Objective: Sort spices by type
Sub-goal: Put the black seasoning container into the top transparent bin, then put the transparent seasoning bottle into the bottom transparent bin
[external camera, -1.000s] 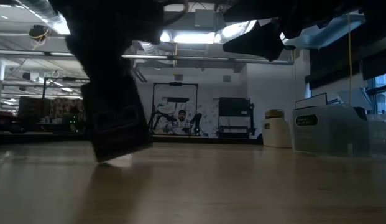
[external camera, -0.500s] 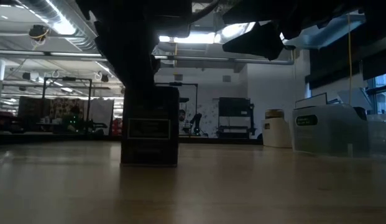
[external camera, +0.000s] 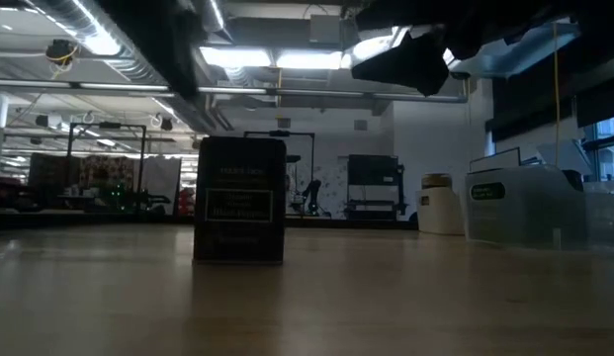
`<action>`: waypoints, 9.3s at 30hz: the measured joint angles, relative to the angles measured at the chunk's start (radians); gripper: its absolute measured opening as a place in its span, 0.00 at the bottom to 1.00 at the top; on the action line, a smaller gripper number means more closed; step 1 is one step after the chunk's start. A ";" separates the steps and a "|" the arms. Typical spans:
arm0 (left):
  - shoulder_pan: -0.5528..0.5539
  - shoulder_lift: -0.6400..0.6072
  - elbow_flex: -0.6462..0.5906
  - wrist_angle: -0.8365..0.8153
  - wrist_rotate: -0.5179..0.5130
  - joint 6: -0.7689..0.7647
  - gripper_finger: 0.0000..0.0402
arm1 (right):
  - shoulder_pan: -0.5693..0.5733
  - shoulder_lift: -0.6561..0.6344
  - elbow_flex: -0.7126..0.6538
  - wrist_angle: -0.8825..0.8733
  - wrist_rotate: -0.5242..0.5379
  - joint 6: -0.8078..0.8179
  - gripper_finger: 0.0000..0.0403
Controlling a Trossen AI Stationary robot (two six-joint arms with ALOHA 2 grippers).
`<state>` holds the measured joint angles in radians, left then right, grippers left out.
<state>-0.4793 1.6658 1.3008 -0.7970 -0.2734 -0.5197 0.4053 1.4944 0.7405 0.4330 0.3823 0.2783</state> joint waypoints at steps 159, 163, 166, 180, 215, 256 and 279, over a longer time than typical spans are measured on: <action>-0.177 -0.204 -0.451 0.425 -0.166 -0.075 0.71 | 0.203 -0.306 0.247 -1.071 0.305 0.352 0.61; -0.216 -0.221 -0.331 0.248 -0.056 -0.056 0.71 | 0.203 -0.230 0.247 -0.938 0.348 0.241 0.61; -0.259 -0.219 -0.260 0.061 -0.014 -0.101 0.71 | 0.203 -0.155 0.246 -0.869 0.400 0.212 0.61; -0.481 -0.218 -0.213 -0.302 0.261 -0.447 0.71 | 0.155 0.077 0.245 -0.689 0.480 0.219 0.61; -0.595 -0.066 -0.349 -0.256 0.550 -0.533 0.55 | 0.144 0.081 0.245 -0.660 0.456 0.213 0.61; 0.035 0.256 0.250 -0.266 0.295 0.095 0.39 | 0.145 0.081 0.245 -0.683 0.303 0.210 0.61; 0.087 0.517 0.516 -0.362 0.298 0.223 0.57 | 0.145 0.081 0.245 -0.706 0.278 0.214 0.61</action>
<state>-0.3919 2.1830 1.8164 -1.1590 0.0250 -0.2966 0.5503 1.5757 0.9859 -0.2726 0.6605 0.4919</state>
